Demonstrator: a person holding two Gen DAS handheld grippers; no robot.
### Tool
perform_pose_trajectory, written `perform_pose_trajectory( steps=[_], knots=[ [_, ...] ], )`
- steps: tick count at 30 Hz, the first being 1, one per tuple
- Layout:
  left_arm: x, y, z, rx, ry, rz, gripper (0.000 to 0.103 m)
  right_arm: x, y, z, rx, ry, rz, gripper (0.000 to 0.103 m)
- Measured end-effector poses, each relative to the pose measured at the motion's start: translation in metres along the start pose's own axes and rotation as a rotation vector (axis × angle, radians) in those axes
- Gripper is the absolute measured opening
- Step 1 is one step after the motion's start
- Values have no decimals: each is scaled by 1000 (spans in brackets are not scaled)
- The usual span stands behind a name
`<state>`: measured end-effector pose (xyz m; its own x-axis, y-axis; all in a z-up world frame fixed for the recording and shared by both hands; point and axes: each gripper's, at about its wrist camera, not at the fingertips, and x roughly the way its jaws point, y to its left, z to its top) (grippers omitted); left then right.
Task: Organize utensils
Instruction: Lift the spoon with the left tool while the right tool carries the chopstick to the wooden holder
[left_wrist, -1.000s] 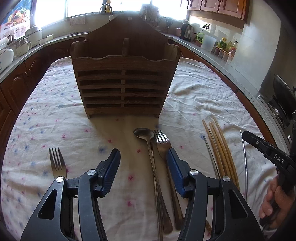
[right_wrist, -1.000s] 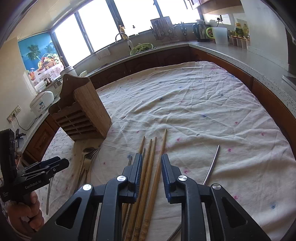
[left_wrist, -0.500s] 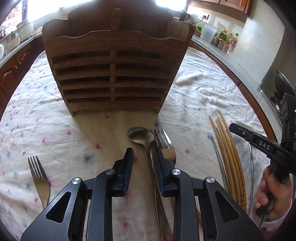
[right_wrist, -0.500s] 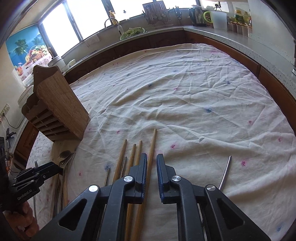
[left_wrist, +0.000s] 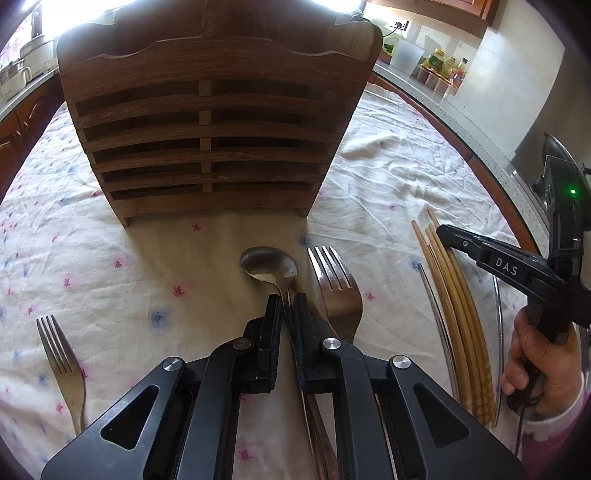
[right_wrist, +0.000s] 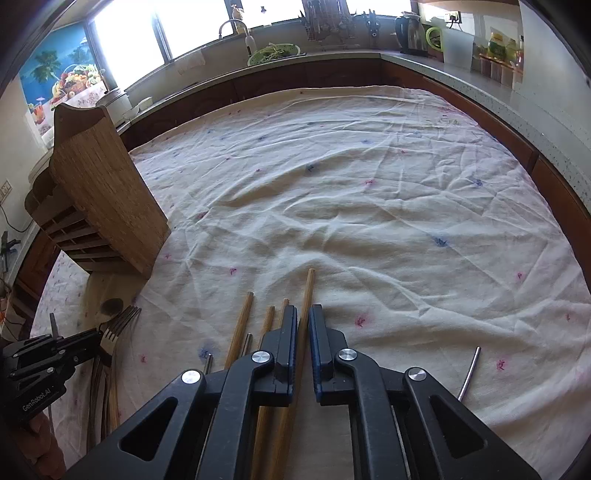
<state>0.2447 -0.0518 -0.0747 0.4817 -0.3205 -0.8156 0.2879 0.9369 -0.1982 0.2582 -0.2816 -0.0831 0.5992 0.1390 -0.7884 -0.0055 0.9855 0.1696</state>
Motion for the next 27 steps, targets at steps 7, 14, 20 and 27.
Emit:
perform_pose_trajectory(
  steps=[7,14,20,27],
  knots=[
    [-35,-1,-3,0,-77,-29,2,-41,-5,-3,48,-86,64,5],
    [-80,1,-8,-20,-168,-82,2,-89,6,-1,47,-176,117,5],
    [-121,6,-13,-27,-244,-121,2,-124,17,0,44,-243,155,5],
    [-158,5,-14,-13,-338,-140,2,-164,31,10,36,-343,200,5]
  ],
)
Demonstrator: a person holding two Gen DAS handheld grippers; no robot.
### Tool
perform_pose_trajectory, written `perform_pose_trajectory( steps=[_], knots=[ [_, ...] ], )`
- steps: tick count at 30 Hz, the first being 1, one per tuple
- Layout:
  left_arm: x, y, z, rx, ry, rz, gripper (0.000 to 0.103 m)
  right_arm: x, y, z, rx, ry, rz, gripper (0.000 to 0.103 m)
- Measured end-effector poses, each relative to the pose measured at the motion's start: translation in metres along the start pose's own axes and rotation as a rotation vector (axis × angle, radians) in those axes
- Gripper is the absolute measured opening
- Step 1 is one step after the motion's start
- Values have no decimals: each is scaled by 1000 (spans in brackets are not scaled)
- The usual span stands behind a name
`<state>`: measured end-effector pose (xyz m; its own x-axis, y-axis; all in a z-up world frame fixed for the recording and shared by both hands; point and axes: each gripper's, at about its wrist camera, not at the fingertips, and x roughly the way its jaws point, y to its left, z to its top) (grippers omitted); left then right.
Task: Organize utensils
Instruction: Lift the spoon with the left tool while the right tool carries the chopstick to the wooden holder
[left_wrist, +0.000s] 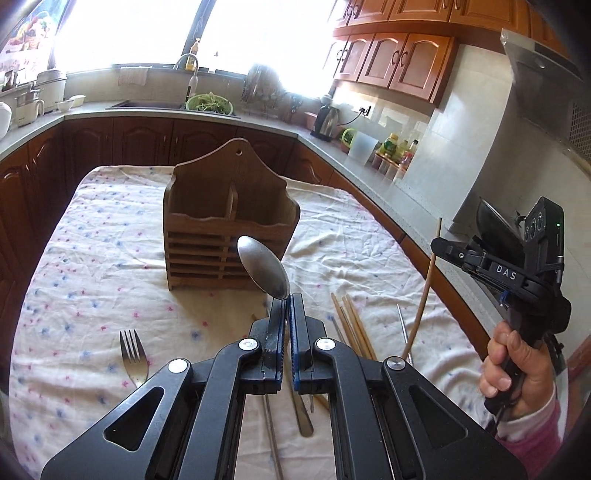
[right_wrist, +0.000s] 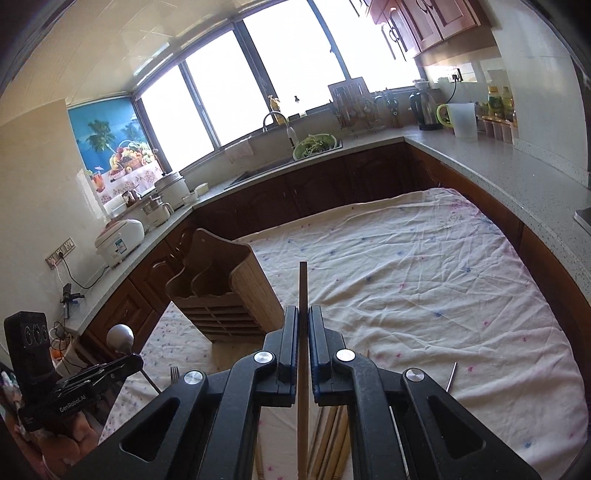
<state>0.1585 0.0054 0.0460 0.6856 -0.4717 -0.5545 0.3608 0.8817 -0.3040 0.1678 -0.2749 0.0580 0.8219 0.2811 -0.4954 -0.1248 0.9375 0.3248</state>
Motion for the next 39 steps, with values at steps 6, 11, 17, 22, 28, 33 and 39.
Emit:
perform_pose_trajectory(
  steps=[6,11,17,22,28,33,39],
  knots=[
    [-14,5,9,3,-48,2,2,-10,20,17,-24,-81,27,5],
    [-22,13,17,-8,-83,17,2,-8,34,28,-29,-118,56,5],
    [-29,25,38,-11,-141,44,2,-4,51,48,-33,-173,92,5],
    [-32,33,66,0,-206,81,2,4,64,71,-29,-222,120,5],
    [-28,46,99,7,-268,133,2,16,71,97,-20,-289,131,5],
    [-15,53,123,11,-306,188,2,34,72,117,-6,-338,126,5],
    [19,61,131,15,-302,243,2,72,68,116,21,-332,111,5]
  ],
)
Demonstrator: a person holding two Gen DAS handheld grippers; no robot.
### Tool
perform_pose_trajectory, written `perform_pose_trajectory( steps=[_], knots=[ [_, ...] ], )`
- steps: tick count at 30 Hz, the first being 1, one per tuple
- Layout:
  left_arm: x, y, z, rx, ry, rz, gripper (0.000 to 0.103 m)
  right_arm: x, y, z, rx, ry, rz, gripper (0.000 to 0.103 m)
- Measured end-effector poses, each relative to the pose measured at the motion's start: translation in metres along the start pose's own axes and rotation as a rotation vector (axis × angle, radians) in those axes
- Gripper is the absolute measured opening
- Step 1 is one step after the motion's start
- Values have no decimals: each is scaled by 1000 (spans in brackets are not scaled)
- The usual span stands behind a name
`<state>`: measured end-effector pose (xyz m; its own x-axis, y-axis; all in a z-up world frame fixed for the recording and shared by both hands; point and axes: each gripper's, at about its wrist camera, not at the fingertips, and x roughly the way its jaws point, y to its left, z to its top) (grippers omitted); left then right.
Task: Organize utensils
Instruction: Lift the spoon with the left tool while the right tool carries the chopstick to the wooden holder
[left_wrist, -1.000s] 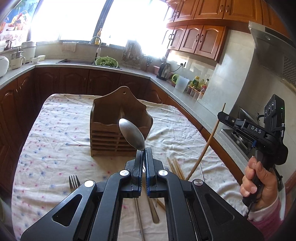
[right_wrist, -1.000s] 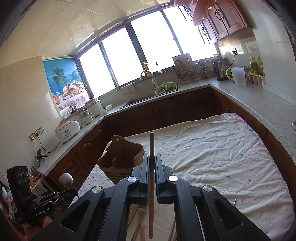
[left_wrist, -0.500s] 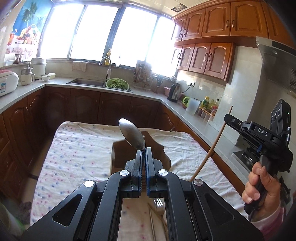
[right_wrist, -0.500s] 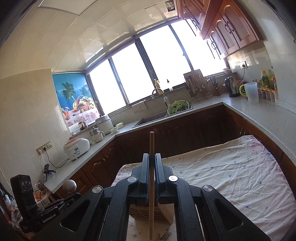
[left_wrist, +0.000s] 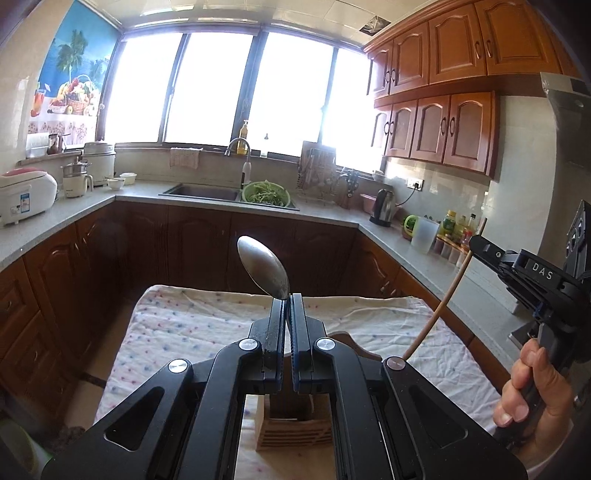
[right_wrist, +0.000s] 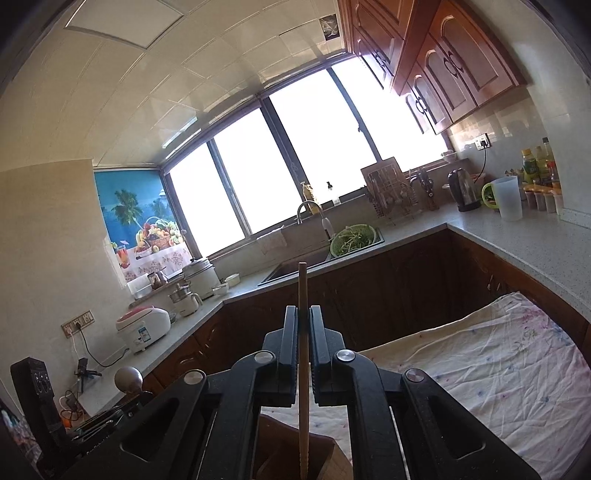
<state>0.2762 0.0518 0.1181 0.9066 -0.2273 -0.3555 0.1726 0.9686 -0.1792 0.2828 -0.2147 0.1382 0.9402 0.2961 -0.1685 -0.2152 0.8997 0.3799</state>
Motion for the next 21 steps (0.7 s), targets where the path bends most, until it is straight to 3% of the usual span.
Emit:
perform_pose_trajectory(
  steps=[12,21],
  knots=[
    [57,-7,-46,-4,99,68,2,37,-17,-62,32,72,-47,5],
    [78,-7,-69,11,170,89,2,44,-25,-77,38,127,-60,6]
  ],
)
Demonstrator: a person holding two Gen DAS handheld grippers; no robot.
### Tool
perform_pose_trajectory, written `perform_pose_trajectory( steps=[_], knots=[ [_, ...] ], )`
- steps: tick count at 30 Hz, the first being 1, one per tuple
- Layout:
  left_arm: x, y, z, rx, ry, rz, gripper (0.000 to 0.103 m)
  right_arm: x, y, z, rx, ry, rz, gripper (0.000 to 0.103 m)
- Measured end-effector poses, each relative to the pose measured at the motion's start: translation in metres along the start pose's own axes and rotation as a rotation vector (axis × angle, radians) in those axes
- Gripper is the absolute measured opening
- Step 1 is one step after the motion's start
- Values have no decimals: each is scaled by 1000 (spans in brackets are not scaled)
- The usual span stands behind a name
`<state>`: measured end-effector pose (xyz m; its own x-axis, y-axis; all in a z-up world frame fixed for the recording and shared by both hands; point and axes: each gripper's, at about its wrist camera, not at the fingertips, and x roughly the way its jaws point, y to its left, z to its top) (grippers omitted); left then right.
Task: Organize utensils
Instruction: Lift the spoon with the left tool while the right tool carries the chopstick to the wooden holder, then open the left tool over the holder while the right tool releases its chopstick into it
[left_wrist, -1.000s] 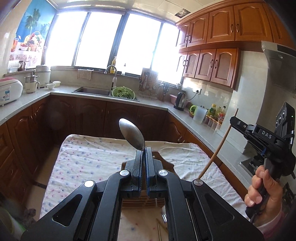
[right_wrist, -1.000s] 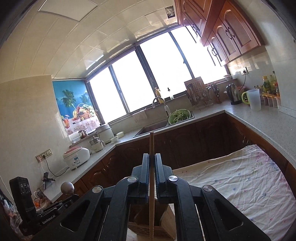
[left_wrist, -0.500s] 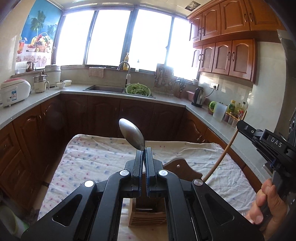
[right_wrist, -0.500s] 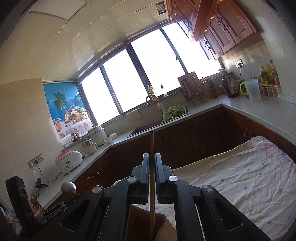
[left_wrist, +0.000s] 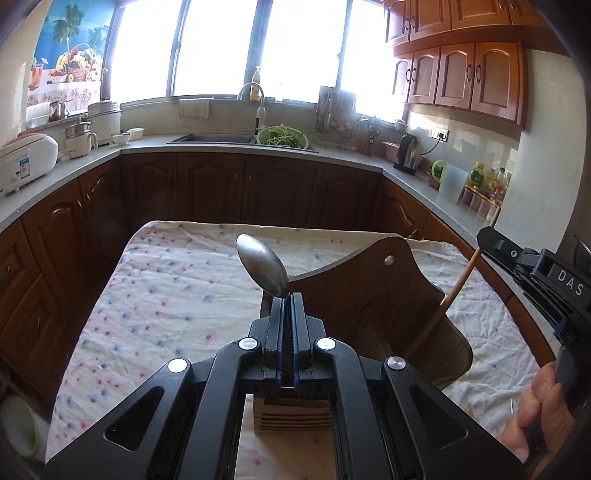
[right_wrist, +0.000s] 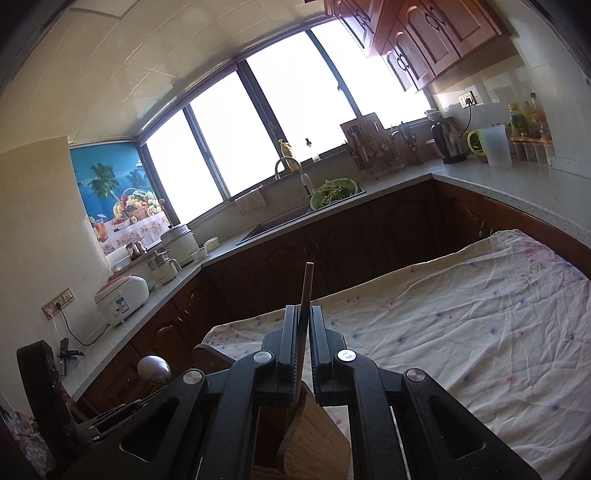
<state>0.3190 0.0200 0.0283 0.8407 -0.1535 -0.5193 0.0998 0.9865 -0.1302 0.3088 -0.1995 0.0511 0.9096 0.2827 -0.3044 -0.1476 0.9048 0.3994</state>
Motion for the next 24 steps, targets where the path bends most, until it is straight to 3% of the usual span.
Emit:
perform_pose_trajectory(
  steps=[8,12,13,14,15,16,18,22,24],
  knots=[
    [-1,2,2,-3,12,5,3,2,4,2,-15,24,-2,7],
    [-3,0,4,-5,25,-8,10,0,4,3,-22,39,20,16],
    [-6,0,4,-2,20,2,21,-2,5,4,-24,39,23,26],
    [-10,-1,4,0,11,13,40,-5,4,4,-23,37,33,40],
    [-16,-1,4,-1,-7,11,47,-9,3,4,-18,31,46,48],
    [-22,-2,4,-1,-23,6,52,-15,2,5,-12,21,52,57],
    [-32,-3,3,6,-33,8,55,-26,-2,6,1,3,50,60],
    [-55,-3,-3,5,-60,20,76,-49,-15,5,36,-8,52,81],
    [-68,-1,-9,-4,-76,19,81,-62,-20,2,35,-11,47,88]
  ],
)
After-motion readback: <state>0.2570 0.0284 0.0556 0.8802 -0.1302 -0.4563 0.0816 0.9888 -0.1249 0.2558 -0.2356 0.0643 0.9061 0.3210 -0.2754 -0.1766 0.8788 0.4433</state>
